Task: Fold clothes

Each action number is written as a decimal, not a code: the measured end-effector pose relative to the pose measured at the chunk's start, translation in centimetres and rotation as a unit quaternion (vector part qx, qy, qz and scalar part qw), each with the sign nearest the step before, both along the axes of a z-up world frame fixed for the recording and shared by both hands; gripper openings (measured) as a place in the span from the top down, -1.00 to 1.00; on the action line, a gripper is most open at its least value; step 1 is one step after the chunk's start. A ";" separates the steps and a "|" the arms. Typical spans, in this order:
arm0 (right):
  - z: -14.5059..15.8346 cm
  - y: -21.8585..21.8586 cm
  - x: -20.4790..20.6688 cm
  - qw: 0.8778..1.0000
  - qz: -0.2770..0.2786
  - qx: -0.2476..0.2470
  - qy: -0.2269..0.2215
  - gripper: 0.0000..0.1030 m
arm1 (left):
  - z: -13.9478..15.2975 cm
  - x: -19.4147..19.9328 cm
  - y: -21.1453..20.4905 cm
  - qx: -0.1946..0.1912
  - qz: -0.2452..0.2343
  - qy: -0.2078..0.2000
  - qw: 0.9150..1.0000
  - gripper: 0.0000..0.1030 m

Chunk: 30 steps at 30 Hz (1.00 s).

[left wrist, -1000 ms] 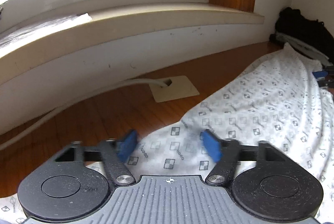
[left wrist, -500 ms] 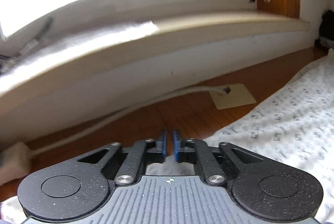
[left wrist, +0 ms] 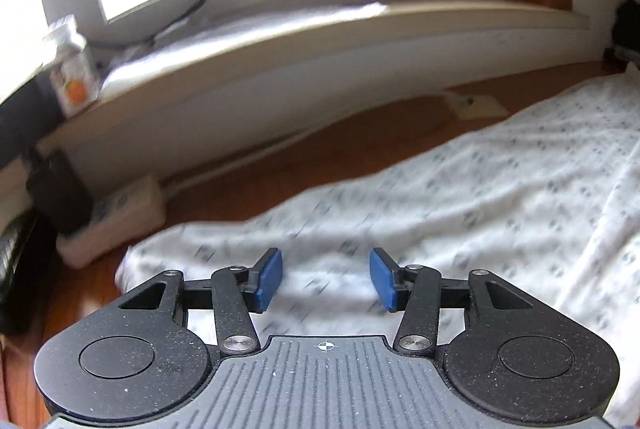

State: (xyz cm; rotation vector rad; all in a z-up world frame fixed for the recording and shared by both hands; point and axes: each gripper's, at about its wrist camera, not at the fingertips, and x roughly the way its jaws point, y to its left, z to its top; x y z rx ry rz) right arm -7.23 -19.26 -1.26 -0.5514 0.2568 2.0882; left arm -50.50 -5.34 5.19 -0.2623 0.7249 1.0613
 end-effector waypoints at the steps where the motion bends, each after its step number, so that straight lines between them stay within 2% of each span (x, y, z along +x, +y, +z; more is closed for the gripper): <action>1: -0.1 0.4 -2.1 1.000 0.019 -0.009 0.000 -0.14 | -0.1 -0.7 0.1 -0.005 0.002 -0.013 1.000 -0.03; 7: -0.1 0.8 -12.5 0.992 0.123 -0.033 0.003 -0.14 | -0.4 -3.2 1.6 0.001 0.021 -0.035 0.999 -0.02; 11: 0.1 0.4 -17.1 0.987 0.158 -0.035 0.004 -0.14 | -0.3 -3.8 3.2 0.011 0.031 -0.036 0.999 -0.03; 14: -0.2 -0.4 -19.3 0.983 0.176 -0.046 0.004 -0.10 | -0.3 -3.8 3.8 0.009 0.037 -0.037 0.999 -0.03; 16: -0.5 -0.9 -19.9 0.980 0.190 -0.056 0.006 0.07 | -0.1 -3.8 3.8 0.004 0.039 -0.035 0.999 -0.03; 20: -0.9 -2.0 -20.6 0.977 0.201 -0.066 -0.002 0.09 | 0.3 -3.2 4.0 -0.002 0.037 -0.013 0.999 -0.03; 21: -1.0 -2.3 -20.9 0.977 0.201 -0.068 -0.008 0.15 | 0.3 -3.2 4.0 -0.004 0.037 -0.012 0.999 -0.03; 23: -1.3 -2.9 -21.3 0.977 0.201 -0.065 -0.028 0.45 | 0.3 -3.3 4.1 -0.007 0.037 -0.012 0.999 -0.03; 24: -1.4 -3.1 -21.4 0.977 0.202 -0.064 -0.030 0.78 | 0.3 -3.3 4.2 -0.009 0.037 -0.014 0.999 -0.04; 25: -1.2 -3.2 -21.3 0.976 0.205 -0.064 -0.027 0.90 | 0.3 -3.4 4.2 -0.012 0.038 -0.016 0.999 -0.04; 30: 0.5 -5.6 -20.6 0.971 0.234 -0.055 -0.016 0.95 | 0.5 -3.3 4.6 -0.020 0.040 -0.013 0.999 -0.06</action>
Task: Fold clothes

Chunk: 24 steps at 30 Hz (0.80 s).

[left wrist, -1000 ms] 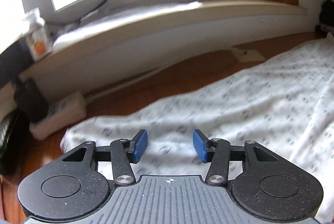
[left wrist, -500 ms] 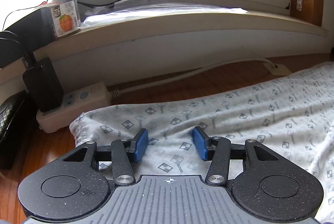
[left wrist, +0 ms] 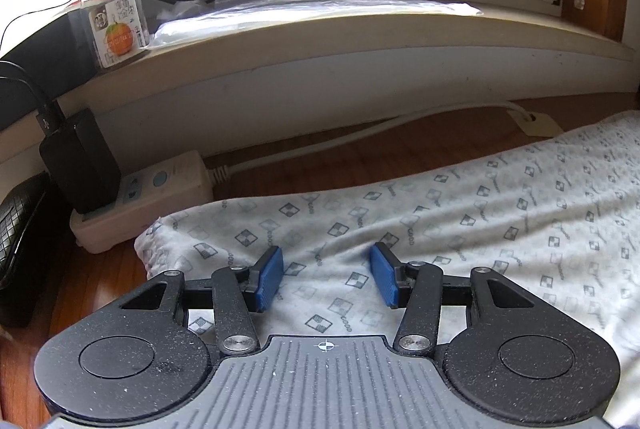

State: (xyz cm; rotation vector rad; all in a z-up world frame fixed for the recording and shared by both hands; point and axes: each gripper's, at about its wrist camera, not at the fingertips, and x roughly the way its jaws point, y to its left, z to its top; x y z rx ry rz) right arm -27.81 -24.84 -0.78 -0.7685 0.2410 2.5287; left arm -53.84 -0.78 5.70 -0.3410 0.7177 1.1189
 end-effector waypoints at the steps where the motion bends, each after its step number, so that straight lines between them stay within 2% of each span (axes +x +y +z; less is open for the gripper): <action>1: 0.0 -0.5 0.0 1.000 0.007 -0.006 -0.002 0.97 | 0.0 0.1 0.0 0.000 0.001 0.002 1.000 -0.08; 6: -1.3 -1.5 -0.2 1.000 0.011 -0.013 -0.021 0.97 | 0.1 0.0 -0.3 -0.004 0.016 -0.003 1.000 -0.09; 9: -0.9 -1.7 -0.2 1.000 0.017 -0.005 -0.015 0.96 | 0.9 -0.5 -1.8 0.009 0.031 0.017 0.999 -0.09; 11: -0.6 -1.9 -0.3 1.000 0.026 -0.008 -0.010 0.95 | 1.7 -1.5 -3.5 0.025 0.046 0.021 0.998 -0.22; 14: -0.4 -1.9 -0.6 1.000 0.024 -0.001 -0.007 0.76 | 2.7 -4.2 -7.6 0.049 0.075 -0.002 0.996 -0.28; 15: -0.5 -1.9 -0.5 1.000 0.022 0.003 -0.004 0.63 | 2.9 -5.3 -9.0 0.052 0.084 -0.015 0.995 -0.29; 19: -0.2 -1.1 0.6 1.000 -0.001 0.011 0.016 0.30 | 2.3 -8.5 -14.1 0.049 0.119 -0.047 0.991 -0.30; 24: 0.1 0.6 2.4 0.999 -0.037 0.025 0.023 0.20 | 0.4 -9.8 -15.9 0.023 0.126 -0.065 0.990 -0.26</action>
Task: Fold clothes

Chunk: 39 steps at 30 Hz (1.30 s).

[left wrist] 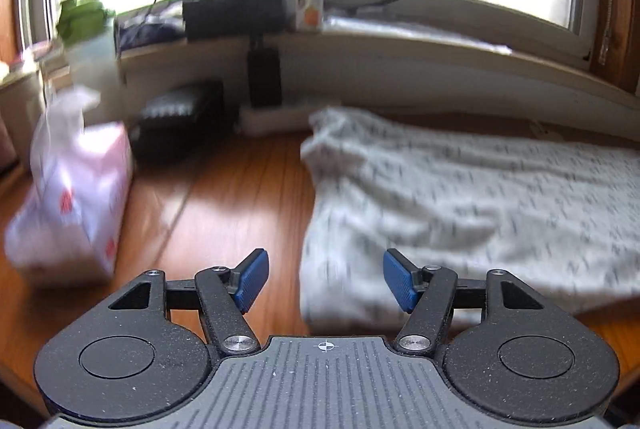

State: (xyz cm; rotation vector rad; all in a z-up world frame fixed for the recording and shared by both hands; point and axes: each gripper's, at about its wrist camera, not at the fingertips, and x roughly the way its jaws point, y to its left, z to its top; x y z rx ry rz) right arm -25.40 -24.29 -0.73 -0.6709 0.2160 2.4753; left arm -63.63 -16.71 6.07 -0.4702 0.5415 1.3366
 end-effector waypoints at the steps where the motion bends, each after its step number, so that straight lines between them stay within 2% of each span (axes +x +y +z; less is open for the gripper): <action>1: 0.0 0.4 0.4 1.000 -0.007 0.000 0.002 0.19 | -0.5 0.0 0.1 -0.004 -0.002 -0.001 1.000 -0.22; 2: -0.1 0.7 0.9 1.000 -0.014 -0.001 0.004 0.18 | -0.7 0.0 0.1 -0.002 -0.003 -0.005 1.000 -0.14; 3: -0.2 1.0 1.4 1.000 -0.022 -0.001 0.003 0.15 | -0.9 -0.1 0.0 0.002 -0.004 -0.011 1.000 0.06; 4: -0.3 1.3 1.8 1.000 -0.030 -0.002 0.003 0.11 | -0.8 -0.2 -0.1 0.005 -0.010 -0.020 1.000 0.53; 7: -1.1 2.3 3.3 0.999 -0.054 -0.002 -0.005 0.09 | -0.4 -0.5 -1.0 0.002 -0.015 -0.011 1.000 0.69; 9: -1.7 2.8 4.4 0.998 -0.070 -0.005 -0.008 0.09 | -0.1 -1.2 -1.6 -0.006 -0.013 -0.005 1.000 0.69; 10: -1.9 3.1 5.0 0.997 -0.077 -0.009 -0.006 0.09 | 0.0 -1.6 -1.8 -0.011 -0.014 -0.007 1.000 0.69; 12: -2.1 3.4 6.0 0.996 -0.088 -0.011 -0.004 0.09 | 0.2 -2.2 -2.1 -0.020 -0.015 -0.006 1.000 0.52; 17: -2.2 2.6 9.4 0.993 -0.116 0.009 0.000 0.04 | 2.1 -1.0 -1.7 0.013 0.011 0.031 0.999 -0.08; 21: -2.3 2.2 13.6 0.987 -0.161 0.009 0.003 0.01 | 3.5 2.5 0.5 0.035 -0.023 0.022 0.999 -0.15; 23: -2.2 1.8 16.0 0.982 -0.189 0.013 -0.001 -0.01 | 3.6 5.1 2.0 0.044 -0.045 0.025 0.998 -0.32; 29: -1.8 -0.5 24.3 0.960 -0.278 0.012 -0.002 -0.07 | 3.7 14.9 6.1 0.062 -0.135 0.006 0.989 -0.37; 35: -2.4 -1.9 31.0 0.934 -0.358 0.004 -0.019 -0.07 | 2.5 25.5 10.9 0.062 -0.232 -0.004 0.971 -0.38; 39: -3.2 -1.6 34.7 0.909 -0.416 -0.004 -0.014 -0.08 | 1.4 31.7 13.5 0.050 -0.288 -0.002 0.956 -0.44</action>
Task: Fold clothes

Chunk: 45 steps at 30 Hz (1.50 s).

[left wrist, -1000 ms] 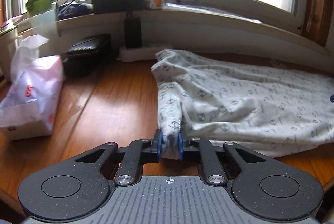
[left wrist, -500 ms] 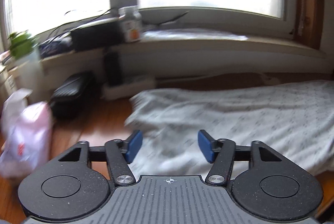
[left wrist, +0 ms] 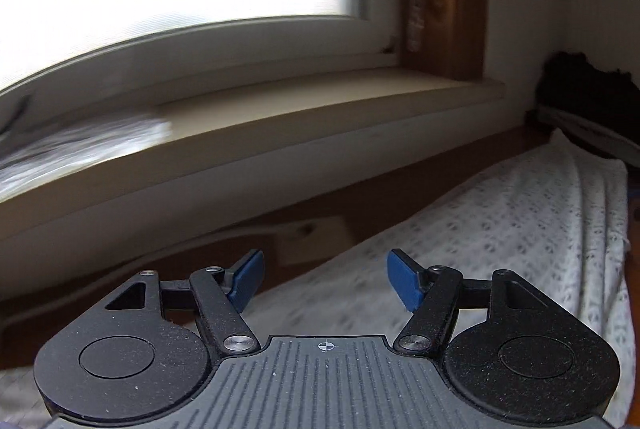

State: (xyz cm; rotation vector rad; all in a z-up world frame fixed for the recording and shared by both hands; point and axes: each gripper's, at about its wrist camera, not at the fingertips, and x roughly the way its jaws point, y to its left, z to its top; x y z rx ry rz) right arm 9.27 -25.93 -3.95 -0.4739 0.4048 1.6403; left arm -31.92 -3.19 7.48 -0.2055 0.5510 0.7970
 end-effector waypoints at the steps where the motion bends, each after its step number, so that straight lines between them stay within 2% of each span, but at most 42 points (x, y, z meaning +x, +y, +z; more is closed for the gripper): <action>1: -0.2 0.1 1.0 1.000 -0.018 0.000 0.008 -0.08 | -0.4 1.0 0.5 -0.001 -0.009 0.003 1.000 -0.47; 4: -0.6 0.2 4.0 0.997 -0.075 0.010 0.028 -0.08 | -1.7 3.1 2.1 -0.008 -0.029 0.005 1.000 -0.49; 7: -0.9 0.5 6.6 0.990 -0.138 0.018 0.037 -0.08 | -3.1 3.3 2.7 -0.032 -0.037 -0.008 0.999 -0.49; 9: -1.1 0.7 8.3 0.983 -0.178 0.019 0.045 -0.08 | -3.6 3.5 2.7 -0.035 -0.046 -0.008 0.998 -0.49; 11: -1.3 1.2 9.7 0.976 -0.211 0.015 0.052 -0.08 | -3.5 2.9 2.8 -0.038 -0.048 -0.025 0.998 -0.52; 15: -1.5 2.2 11.9 0.963 -0.260 0.008 0.065 -0.07 | -3.4 1.8 3.0 -0.046 -0.035 -0.050 0.997 -0.53; 17: -1.7 2.9 12.7 0.960 -0.266 0.004 0.085 -0.05 | -3.5 1.8 3.4 -0.053 -0.030 -0.052 0.997 -0.54; 18: -1.7 3.2 12.8 0.960 -0.266 0.005 0.086 0.06 | -3.5 1.8 3.5 -0.056 -0.028 -0.051 0.997 -0.54; 19: -1.6 3.5 12.8 0.960 -0.271 0.006 0.076 0.49 | -3.5 2.0 3.7 -0.059 -0.026 -0.049 0.997 -0.54; 20: -1.5 3.6 12.7 0.960 -0.273 0.011 0.065 0.77 | -3.5 2.0 3.7 -0.059 -0.025 -0.047 0.997 -0.54; 24: 0.4 2.7 12.6 0.958 -0.281 0.049 0.027 0.86 | -3.4 2.1 3.7 -0.057 -0.023 -0.041 0.997 -0.56; 29: -0.6 2.8 13.7 0.952 -0.306 -0.002 0.006 0.70 | -3.4 2.2 3.7 -0.056 -0.022 -0.032 0.998 -0.58; 31: 0.2 3.0 13.7 0.955 -0.296 0.016 0.005 0.23 | -3.4 2.2 3.6 -0.056 -0.023 -0.031 0.998 -0.60; 33: 1.1 3.4 13.7 0.959 -0.280 0.032 0.006 0.04 | -3.4 2.3 3.6 -0.056 -0.022 -0.028 0.998 -0.60; 35: 1.6 5.4 13.2 0.969 -0.244 0.032 0.003 0.04 | -3.5 2.4 3.6 -0.057 -0.023 -0.025 0.998 -0.60; 39: 1.5 11.1 12.5 0.978 -0.206 0.012 0.020 0.04 | -3.5 2.4 3.7 -0.060 -0.020 -0.023 0.998 -0.61; 41: 1.1 13.8 12.4 0.979 -0.201 -0.005 0.041 0.04 | -3.5 2.5 3.7 -0.060 -0.020 -0.022 0.998 -0.62; 45: 0.5 17.5 12.4 0.979 -0.200 -0.029 0.038 -0.06 | -3.5 2.6 3.6 -0.059 -0.027 -0.020 0.998 -0.61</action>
